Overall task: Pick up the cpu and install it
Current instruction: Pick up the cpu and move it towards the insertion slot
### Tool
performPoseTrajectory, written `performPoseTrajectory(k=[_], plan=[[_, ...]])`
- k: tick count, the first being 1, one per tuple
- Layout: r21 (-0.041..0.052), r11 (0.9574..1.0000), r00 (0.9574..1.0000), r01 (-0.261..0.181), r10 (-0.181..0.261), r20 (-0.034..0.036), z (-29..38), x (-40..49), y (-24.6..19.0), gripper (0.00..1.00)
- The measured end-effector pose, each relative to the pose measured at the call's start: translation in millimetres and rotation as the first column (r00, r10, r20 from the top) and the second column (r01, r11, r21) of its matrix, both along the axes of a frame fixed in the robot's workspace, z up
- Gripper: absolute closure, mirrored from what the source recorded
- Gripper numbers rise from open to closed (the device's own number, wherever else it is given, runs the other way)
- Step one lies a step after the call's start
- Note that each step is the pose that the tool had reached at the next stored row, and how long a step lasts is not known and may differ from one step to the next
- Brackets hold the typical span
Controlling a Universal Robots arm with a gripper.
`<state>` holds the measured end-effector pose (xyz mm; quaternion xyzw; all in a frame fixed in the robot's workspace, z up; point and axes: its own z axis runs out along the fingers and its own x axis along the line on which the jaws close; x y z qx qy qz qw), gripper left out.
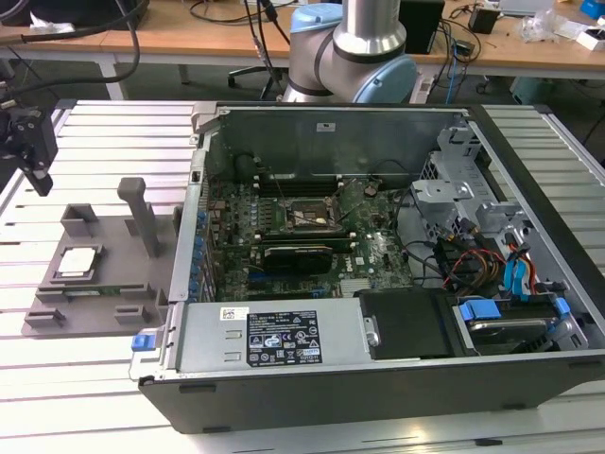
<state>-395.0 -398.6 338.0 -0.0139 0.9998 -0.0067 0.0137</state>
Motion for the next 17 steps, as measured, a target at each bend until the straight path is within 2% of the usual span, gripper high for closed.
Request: performPoseTrajectory(k=[17], plan=[[-0.0001, 1.0, 1.0, 0.0, 0.0, 0.0, -7.4, 2.5, 0.0, 0.4]])
